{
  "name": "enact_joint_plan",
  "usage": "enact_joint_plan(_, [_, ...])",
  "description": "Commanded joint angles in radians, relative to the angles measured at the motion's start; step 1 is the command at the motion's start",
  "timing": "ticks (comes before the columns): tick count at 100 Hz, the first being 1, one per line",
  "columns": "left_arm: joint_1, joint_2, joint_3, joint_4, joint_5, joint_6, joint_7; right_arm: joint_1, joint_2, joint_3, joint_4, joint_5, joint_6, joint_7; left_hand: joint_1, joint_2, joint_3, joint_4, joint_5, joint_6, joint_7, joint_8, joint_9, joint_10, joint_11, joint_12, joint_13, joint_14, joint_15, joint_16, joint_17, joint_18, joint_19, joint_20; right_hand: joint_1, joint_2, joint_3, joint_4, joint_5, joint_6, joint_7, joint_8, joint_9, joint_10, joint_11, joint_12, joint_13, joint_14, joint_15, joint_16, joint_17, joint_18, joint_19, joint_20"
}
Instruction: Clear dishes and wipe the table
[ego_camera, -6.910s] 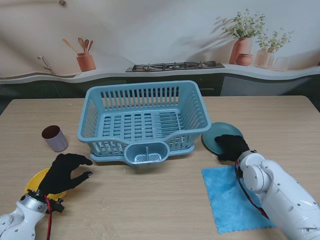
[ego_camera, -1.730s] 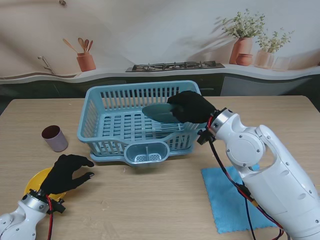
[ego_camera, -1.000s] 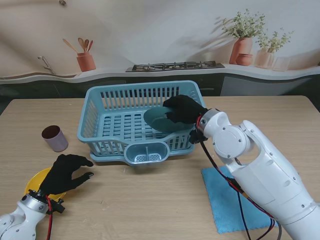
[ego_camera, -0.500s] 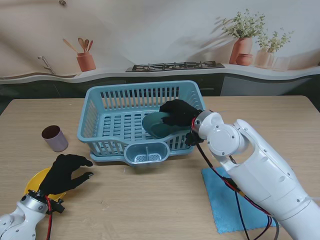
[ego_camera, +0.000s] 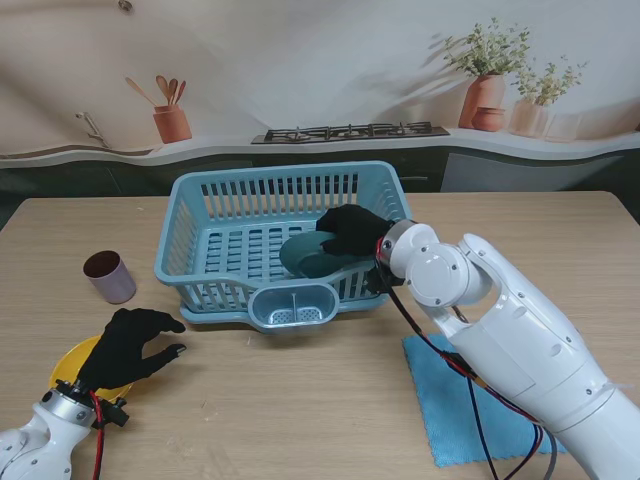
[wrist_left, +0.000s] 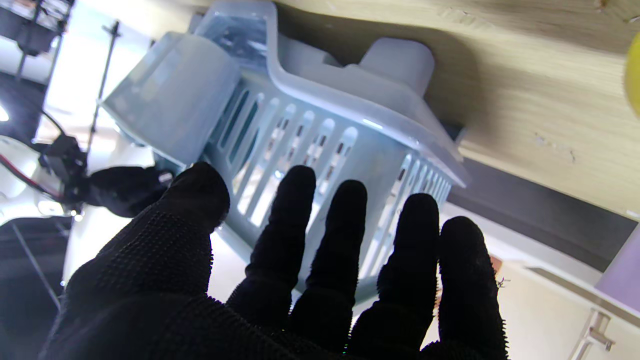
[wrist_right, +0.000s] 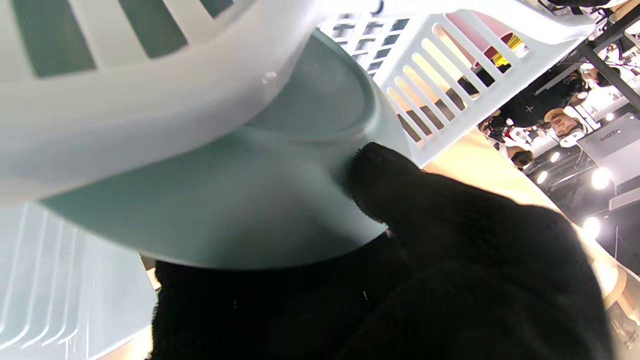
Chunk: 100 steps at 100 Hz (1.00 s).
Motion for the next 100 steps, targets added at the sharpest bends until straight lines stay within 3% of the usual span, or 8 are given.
enact_joint_plan(1, [0.003, -0.003, -0.001, -0.005, 0.0, 0.001, -0.008, -0.004, 0.007, 0.002, 0.002, -0.01, -0.015, 0.021, 0.018, 0.034, -0.022, -0.005, 0.027, -0.014, -0.009, 0.006, 0.009, 0.002, -0.006, 0.005, -0.002, 0.016, 0.002, 0.013, -0.013, 0.011, 0.003, -0.002, 0.137, 0.124, 0.103, 0.084, 0.061, -0.137, 0.06, -0.005, -0.01, -0.028, -0.026, -0.028, -0.009, -0.002, -0.022, -0.023, -0.03, -0.046, -0.023, -0.026])
enact_joint_plan(17, [0.004, -0.003, -0.001, -0.006, -0.001, 0.002, -0.009, -0.01, 0.016, 0.018, 0.003, -0.031, -0.052, 0.041, 0.018, 0.034, -0.022, -0.005, 0.027, -0.013, -0.009, 0.006, 0.009, 0.003, -0.007, 0.005, -0.003, 0.016, 0.002, 0.013, -0.013, 0.011, 0.003, -0.002, 0.107, 0.117, 0.09, 0.095, 0.036, -0.136, 0.046, -0.026, -0.034, -0.041, -0.052, -0.047, -0.057, -0.014, -0.057, -0.044, -0.103, -0.069, -0.049, -0.04])
enact_joint_plan(42, [0.004, -0.002, -0.001, -0.004, -0.001, 0.003, -0.011, -0.031, 0.025, 0.058, -0.002, -0.051, -0.095, 0.058, 0.019, 0.035, -0.022, -0.005, 0.028, -0.014, -0.009, 0.007, 0.009, 0.004, -0.007, 0.005, -0.002, 0.017, 0.002, 0.013, -0.014, 0.011, 0.003, -0.002, 0.082, 0.048, 0.059, 0.092, -0.012, -0.139, 0.094, -0.065, -0.054, -0.052, -0.065, -0.052, -0.099, -0.032, -0.066, -0.054, -0.166, -0.085, -0.076, -0.046])
enact_joint_plan(51, [0.003, -0.003, -0.001, -0.004, 0.0, 0.003, -0.009, -0.038, 0.03, 0.073, -0.006, -0.058, -0.119, 0.071, 0.02, 0.034, -0.022, -0.005, 0.028, -0.014, -0.009, 0.007, 0.011, 0.002, -0.006, 0.005, -0.002, 0.016, 0.002, 0.013, -0.014, 0.011, 0.003, -0.002, 0.067, 0.028, -0.004, 0.098, -0.052, -0.138, 0.138, -0.097, -0.069, -0.057, -0.073, -0.051, -0.117, -0.043, -0.075, -0.057, -0.188, -0.09, -0.097, -0.049])
enact_joint_plan(65, [0.003, -0.003, -0.001, -0.004, -0.001, 0.002, -0.009, -0.047, 0.037, 0.092, -0.008, -0.069, -0.151, 0.087, 0.02, 0.035, -0.022, -0.005, 0.028, -0.015, -0.008, 0.007, 0.011, 0.003, -0.006, 0.005, -0.001, 0.016, 0.002, 0.013, -0.014, 0.011, 0.003, -0.002, -0.012, 0.019, -0.13, 0.114, -0.088, -0.132, 0.155, -0.125, -0.111, -0.064, -0.07, -0.049, -0.149, -0.05, -0.094, -0.061, -0.223, -0.1, -0.129, -0.057])
enact_joint_plan(100, [0.003, -0.003, -0.001, -0.002, 0.002, 0.0, -0.004, -0.074, 0.04, 0.136, -0.018, -0.079, -0.216, 0.08, 0.02, 0.035, -0.023, -0.005, 0.027, -0.013, -0.009, 0.006, 0.01, 0.002, -0.006, 0.005, -0.004, 0.016, 0.002, 0.013, -0.014, 0.012, 0.004, -0.002, -0.155, 0.019, -0.164, 0.119, -0.075, -0.138, 0.108, -0.108, -0.127, -0.076, -0.07, -0.052, -0.168, -0.059, -0.102, -0.059, -0.246, -0.106, -0.149, -0.056])
